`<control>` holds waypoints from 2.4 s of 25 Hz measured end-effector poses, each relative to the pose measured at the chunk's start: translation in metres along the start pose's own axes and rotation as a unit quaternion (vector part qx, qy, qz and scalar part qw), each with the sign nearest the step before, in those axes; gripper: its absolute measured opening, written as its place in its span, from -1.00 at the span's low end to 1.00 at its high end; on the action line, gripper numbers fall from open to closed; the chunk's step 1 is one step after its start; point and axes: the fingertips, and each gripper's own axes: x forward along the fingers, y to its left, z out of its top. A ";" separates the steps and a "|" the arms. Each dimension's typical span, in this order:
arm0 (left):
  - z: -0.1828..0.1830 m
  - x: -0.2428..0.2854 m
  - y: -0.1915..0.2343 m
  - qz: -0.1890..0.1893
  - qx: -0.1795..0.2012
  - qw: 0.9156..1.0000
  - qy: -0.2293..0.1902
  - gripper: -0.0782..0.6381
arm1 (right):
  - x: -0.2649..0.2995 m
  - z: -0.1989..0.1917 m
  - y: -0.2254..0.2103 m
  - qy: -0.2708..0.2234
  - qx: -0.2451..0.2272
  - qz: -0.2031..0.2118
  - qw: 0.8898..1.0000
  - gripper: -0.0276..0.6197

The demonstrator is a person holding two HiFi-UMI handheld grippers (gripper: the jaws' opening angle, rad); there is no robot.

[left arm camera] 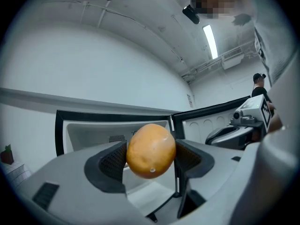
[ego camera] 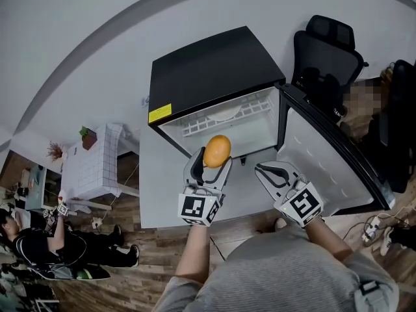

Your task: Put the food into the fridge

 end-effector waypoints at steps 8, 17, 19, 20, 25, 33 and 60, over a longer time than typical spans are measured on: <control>-0.019 0.036 0.028 0.006 0.035 0.999 0.037 0.15 | 0.021 -0.018 0.001 0.004 0.010 0.014 1.000 -0.87; -0.033 0.081 0.047 0.013 0.059 0.996 0.068 0.15 | 0.022 -0.034 -0.005 0.004 0.037 0.012 0.999 -0.87; -0.035 0.086 0.049 0.018 0.055 0.996 0.067 0.15 | 0.022 -0.035 -0.007 0.008 0.034 0.014 0.999 -0.87; -0.037 0.088 0.050 0.019 0.055 0.996 0.069 0.15 | 0.022 -0.034 -0.008 0.014 0.029 0.017 0.999 -0.87; -0.046 0.101 0.054 0.023 0.059 0.995 0.081 0.15 | 0.022 -0.036 -0.015 0.016 0.030 0.017 0.999 -0.87; -0.053 0.123 0.067 0.039 0.047 0.994 0.092 0.15 | 0.022 -0.040 -0.021 0.026 0.025 0.022 0.999 -0.87; -0.085 0.177 0.093 0.082 0.076 0.975 0.194 0.15 | 0.015 -0.046 -0.029 0.040 0.022 0.023 0.999 -0.87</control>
